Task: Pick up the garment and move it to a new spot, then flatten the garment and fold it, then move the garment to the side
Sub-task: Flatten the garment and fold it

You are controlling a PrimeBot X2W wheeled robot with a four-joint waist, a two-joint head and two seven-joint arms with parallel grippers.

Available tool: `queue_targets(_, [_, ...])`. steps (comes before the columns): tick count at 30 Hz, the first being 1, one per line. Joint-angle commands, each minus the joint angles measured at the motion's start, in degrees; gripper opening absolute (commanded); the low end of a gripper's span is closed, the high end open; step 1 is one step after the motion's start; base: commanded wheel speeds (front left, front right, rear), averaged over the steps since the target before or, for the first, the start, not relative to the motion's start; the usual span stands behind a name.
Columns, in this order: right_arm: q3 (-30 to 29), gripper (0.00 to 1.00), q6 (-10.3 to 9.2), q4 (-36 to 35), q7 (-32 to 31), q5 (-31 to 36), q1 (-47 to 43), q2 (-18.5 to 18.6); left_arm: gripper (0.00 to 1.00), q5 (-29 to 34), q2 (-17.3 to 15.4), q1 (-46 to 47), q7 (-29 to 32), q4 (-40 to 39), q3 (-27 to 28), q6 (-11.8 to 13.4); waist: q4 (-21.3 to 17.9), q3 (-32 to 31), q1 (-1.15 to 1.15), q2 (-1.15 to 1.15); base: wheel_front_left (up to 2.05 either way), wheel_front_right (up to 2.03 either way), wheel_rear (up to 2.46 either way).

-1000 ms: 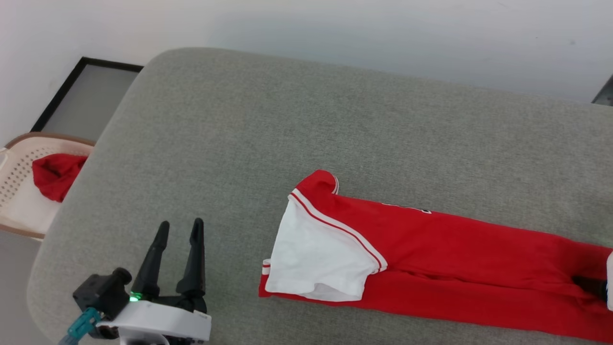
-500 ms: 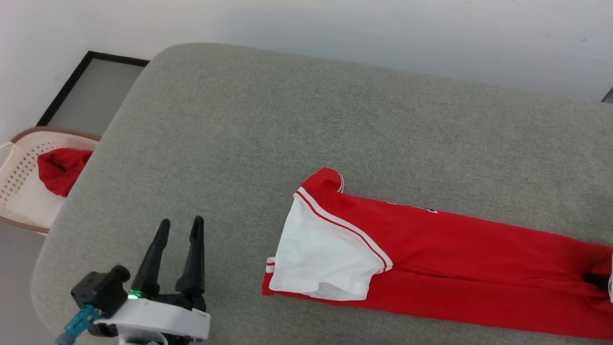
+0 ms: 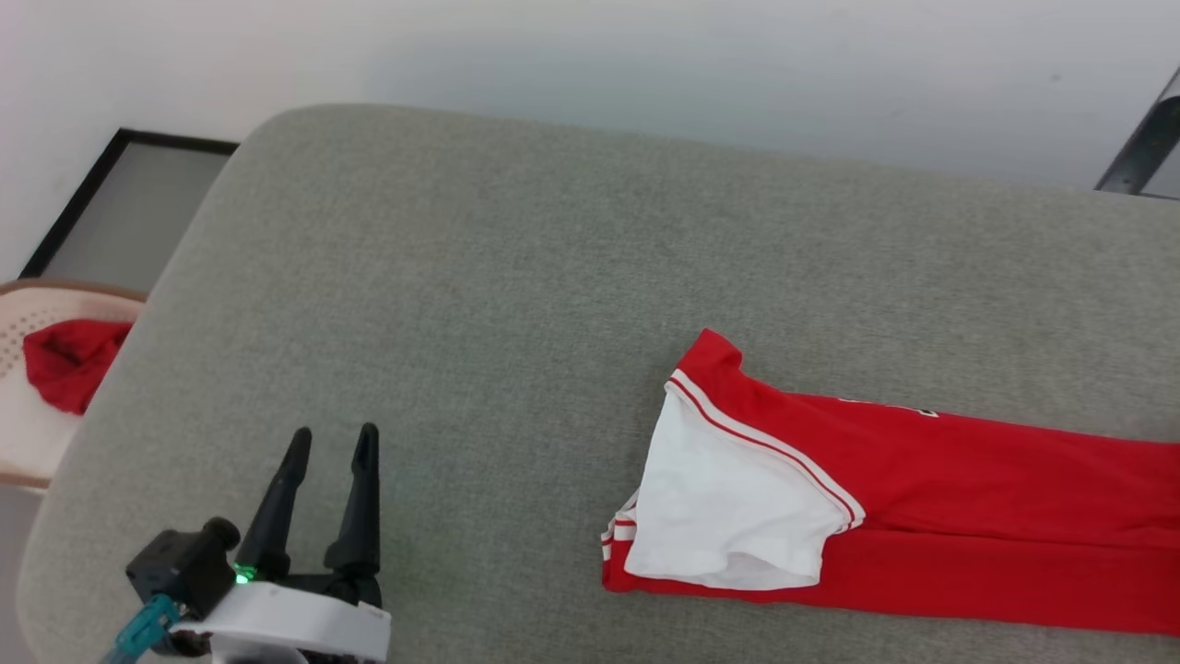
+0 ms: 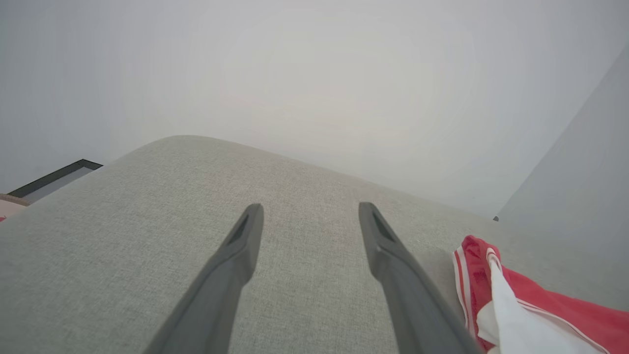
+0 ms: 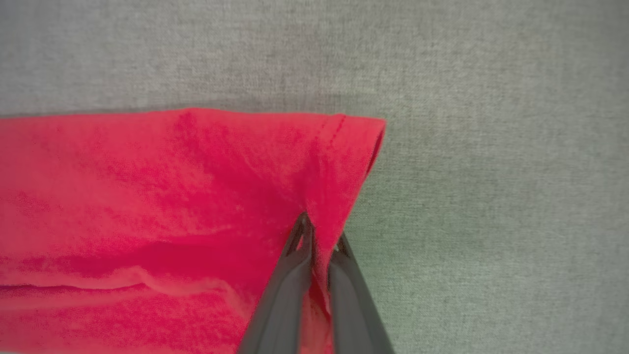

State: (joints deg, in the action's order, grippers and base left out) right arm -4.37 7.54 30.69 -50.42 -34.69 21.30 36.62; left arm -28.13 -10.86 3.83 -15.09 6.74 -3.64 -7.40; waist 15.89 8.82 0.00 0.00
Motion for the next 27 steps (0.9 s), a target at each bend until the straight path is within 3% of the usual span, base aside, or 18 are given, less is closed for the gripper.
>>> queue_targets(1, [-0.3,0.00,-0.10,-0.1,0.2,0.1,0.4,0.1,1.00,0.2,-0.2,-0.6,0.0,0.2,0.1,-0.1,-1.0,-1.0,0.00,0.00,0.00,0.00,0.00])
queue_targets(13, [2.3,0.00,-0.08,-15.8,-3.0,-9.0,-2.2,-5.0,1.00,0.7,-1.3,-2.3,0.0,1.6,0.1,-0.1,-3.8,-5.0,0.00,0.00,0.00,0.00,0.00])
queue_targets(20, [6.8,0.00,-0.08,-23.3,-4.5,-11.3,-2.0,-9.6,1.00,1.4,-0.7,-1.4,0.0,3.4,-0.5,-0.1,-2.1,-7.1,0.00,0.00,0.00,0.00,0.00])
queue_targets(27, [12.7,0.00,-0.08,-24.2,-3.4,-11.8,0.1,-13.9,1.00,1.8,0.4,-1.3,0.0,4.5,-1.1,-0.1,0.9,-8.3,0.00,0.00,0.00,0.00,0.00])
